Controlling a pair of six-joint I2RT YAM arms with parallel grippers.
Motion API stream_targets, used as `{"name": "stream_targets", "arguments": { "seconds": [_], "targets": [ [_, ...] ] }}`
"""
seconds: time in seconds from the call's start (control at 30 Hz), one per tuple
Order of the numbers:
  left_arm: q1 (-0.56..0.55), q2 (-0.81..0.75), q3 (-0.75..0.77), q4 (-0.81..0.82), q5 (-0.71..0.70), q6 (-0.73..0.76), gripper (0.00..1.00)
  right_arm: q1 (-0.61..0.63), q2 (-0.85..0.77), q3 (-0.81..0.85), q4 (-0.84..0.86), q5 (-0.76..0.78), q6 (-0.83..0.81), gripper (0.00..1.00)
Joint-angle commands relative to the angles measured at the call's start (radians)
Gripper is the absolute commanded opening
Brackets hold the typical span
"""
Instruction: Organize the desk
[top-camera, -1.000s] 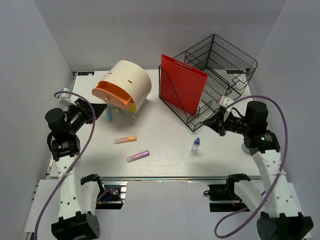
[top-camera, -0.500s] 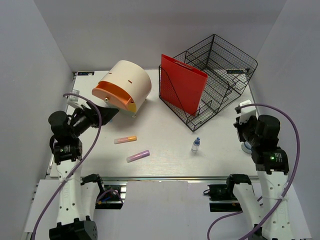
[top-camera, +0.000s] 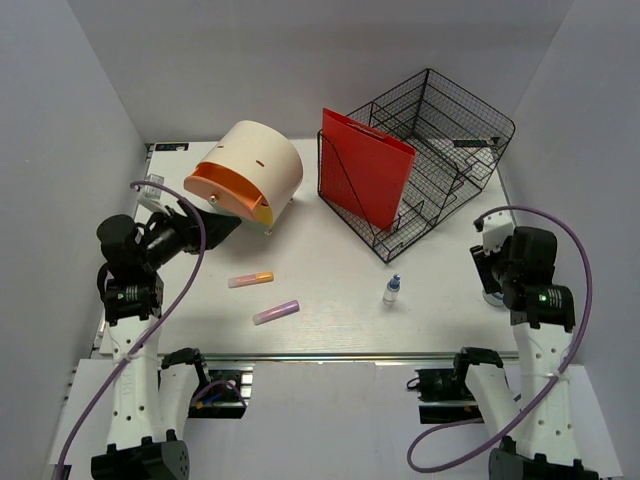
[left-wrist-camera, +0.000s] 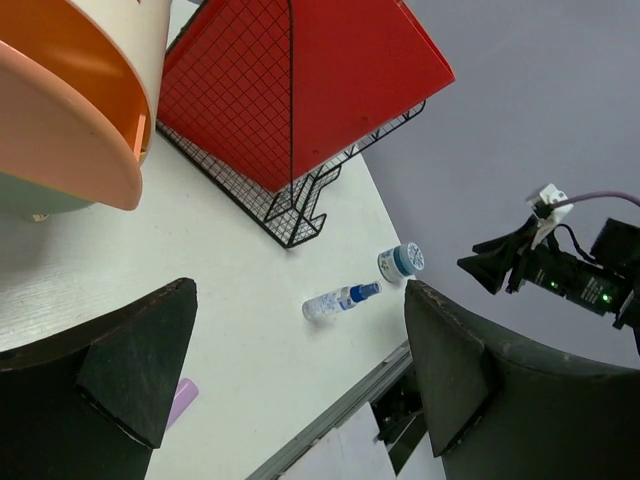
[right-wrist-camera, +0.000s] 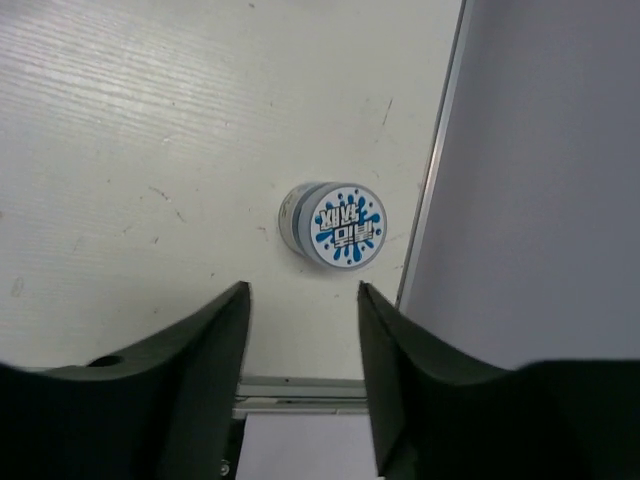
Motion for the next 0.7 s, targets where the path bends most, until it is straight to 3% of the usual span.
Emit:
{"name": "stream_targets", "arguments": {
  "seconds": [0.0,0.23,0.33,0.47,0.67],
  "targets": [
    [-0.006,-0.022,0.035,-0.027,-0.013,0.029,0.95,-0.035,0.050,0.051,-0.046,-0.008,-0.040,0.58],
    [-0.015,-0.005,0.035,-0.041,-0.008,0.061,0.98,-0.193,0.243,0.134,-0.124,-0.134,-0.121,0.74],
    [-0.015,0.001,0.031,-0.064,-0.025,0.090,0.98,-0.278,0.370,0.218,-0.158,-0.214,-0.113,0.76],
    [-0.024,0.020,0.025,-0.045,-0.014,0.086,0.98,-0.351,0.449,0.251,-0.130,-0.236,-0.054,0.89],
    [-0.024,0.060,0.054,-0.074,-0.017,0.093,0.98,-0.401,0.466,0.167,-0.020,-0.277,-0.034,0.89]
  ]
}}
